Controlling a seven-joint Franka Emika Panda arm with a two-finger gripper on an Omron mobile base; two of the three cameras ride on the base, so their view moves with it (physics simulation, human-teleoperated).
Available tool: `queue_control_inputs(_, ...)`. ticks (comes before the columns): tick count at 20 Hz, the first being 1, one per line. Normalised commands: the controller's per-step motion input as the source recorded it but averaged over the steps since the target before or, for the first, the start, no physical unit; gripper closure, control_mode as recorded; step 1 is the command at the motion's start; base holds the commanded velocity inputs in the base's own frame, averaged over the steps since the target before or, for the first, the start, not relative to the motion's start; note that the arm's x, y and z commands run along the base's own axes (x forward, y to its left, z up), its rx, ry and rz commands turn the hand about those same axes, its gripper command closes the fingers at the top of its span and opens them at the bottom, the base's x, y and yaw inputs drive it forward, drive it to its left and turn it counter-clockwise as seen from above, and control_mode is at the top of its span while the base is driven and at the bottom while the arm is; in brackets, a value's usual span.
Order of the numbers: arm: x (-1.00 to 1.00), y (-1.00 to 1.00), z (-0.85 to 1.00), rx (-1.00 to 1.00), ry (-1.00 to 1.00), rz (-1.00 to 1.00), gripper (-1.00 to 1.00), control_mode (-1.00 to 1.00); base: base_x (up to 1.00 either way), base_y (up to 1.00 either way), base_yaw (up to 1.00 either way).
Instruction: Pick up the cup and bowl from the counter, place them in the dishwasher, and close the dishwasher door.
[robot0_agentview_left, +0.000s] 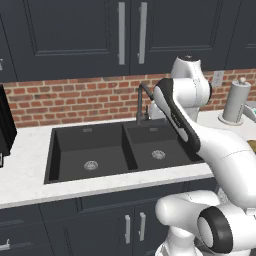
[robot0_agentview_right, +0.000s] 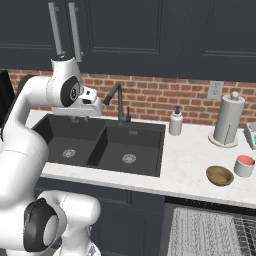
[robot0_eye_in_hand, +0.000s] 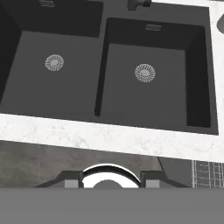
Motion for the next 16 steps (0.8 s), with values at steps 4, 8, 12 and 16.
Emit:
queue_control_inputs(4, -0.21, 0.0, 0.0, 0.0, -0.01, 0.0, -1.0, -1.0, 0.0, 0.0, 0.0)
queue_control_inputs(8, -0.47, 0.0, 0.0, 0.0, 0.0, 0.0, -1.0, -1.0, 0.0, 0.0, 0.0)
queue_control_inputs(12, -0.46, 0.0, 0.0, 0.0, 0.0, 0.0, -1.0, -1.0, 0.0, 0.0, 0.0)
queue_control_inputs(16, -0.32, 0.06, 0.0, 0.06, 0.0, 0.0, -1.0, -1.0, 0.0, 0.0, 0.0)
